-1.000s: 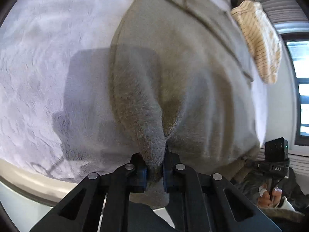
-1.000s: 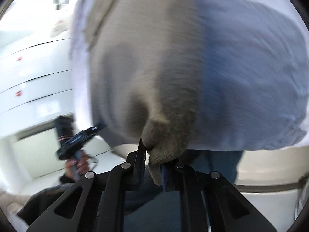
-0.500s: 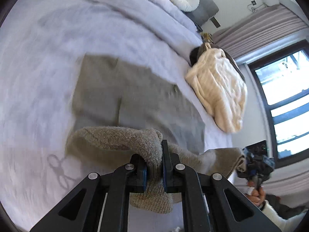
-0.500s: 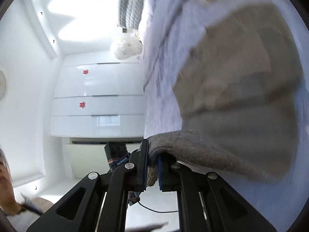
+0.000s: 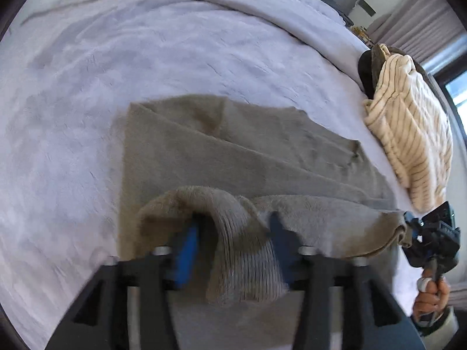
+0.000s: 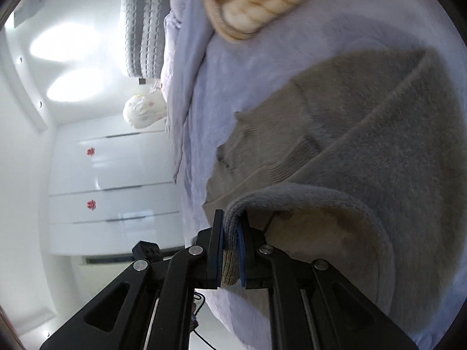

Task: Fold small clothes
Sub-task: 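Carry the hem over the body with both tools and lay it down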

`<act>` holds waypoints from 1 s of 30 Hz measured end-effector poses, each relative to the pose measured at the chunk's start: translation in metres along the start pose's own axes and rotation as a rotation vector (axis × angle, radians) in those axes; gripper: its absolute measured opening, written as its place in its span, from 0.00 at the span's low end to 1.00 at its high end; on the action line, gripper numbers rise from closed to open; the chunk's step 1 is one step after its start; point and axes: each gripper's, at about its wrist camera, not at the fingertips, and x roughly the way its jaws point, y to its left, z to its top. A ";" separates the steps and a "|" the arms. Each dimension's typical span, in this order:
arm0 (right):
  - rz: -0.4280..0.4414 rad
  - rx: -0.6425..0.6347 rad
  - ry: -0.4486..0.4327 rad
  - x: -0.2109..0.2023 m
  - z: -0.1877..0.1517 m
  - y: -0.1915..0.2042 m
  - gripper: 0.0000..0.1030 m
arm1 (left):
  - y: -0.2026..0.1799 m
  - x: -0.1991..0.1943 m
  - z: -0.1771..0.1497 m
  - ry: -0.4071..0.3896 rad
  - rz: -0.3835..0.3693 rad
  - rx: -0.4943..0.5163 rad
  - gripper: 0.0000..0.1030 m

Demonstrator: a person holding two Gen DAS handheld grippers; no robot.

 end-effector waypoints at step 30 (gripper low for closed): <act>-0.483 -0.346 -0.090 0.046 0.016 0.059 0.31 | -0.003 0.038 0.026 0.019 -0.227 0.041 0.56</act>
